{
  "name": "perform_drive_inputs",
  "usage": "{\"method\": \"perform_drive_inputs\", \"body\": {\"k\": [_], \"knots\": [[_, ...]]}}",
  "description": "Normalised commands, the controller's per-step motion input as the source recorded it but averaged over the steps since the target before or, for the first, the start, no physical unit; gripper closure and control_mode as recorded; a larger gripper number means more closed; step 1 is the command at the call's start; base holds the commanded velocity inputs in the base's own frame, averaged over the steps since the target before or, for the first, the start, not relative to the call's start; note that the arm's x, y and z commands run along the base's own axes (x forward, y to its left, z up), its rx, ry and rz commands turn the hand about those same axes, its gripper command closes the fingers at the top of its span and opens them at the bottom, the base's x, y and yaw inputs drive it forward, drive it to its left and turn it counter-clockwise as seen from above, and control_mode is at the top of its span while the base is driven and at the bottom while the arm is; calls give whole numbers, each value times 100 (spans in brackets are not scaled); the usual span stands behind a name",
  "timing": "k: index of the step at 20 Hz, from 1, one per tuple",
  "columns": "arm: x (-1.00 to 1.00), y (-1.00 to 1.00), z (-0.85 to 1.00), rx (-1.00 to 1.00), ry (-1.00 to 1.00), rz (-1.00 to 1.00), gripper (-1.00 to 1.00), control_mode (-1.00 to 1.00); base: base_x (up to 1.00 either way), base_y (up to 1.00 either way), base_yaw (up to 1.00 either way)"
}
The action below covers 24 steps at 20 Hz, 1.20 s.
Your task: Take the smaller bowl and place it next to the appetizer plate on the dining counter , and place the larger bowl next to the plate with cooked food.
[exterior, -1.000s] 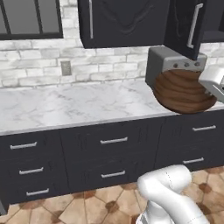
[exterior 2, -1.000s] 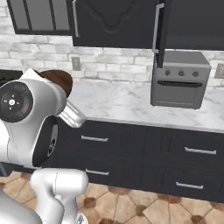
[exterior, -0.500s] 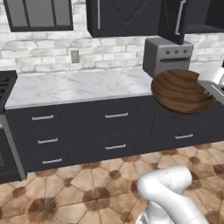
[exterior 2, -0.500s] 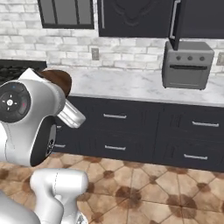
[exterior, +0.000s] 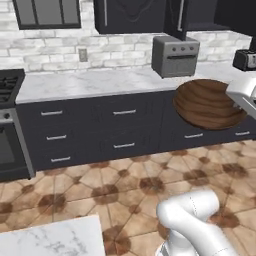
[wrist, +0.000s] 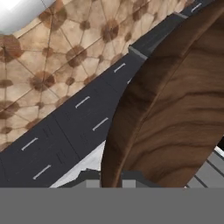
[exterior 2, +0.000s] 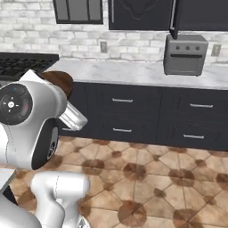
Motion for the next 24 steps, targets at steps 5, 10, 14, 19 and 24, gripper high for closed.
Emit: {"method": "perform_drive_inputs", "body": {"k": [5, 10, 14, 19, 24], "knots": [[0, 0, 0, 0, 0, 0, 100, 100, -100, 5, -2], [0, 0, 0, 0, 0, 0, 100, 100, -100, 0, -1], [0, 0, 0, 0, 0, 0, 100, 100, -100, 4, -1], [0, 0, 0, 0, 0, 0, 100, 100, -100, 8, -2], [0, 0, 0, 0, 0, 0, 100, 100, -100, 4, -2]]}}
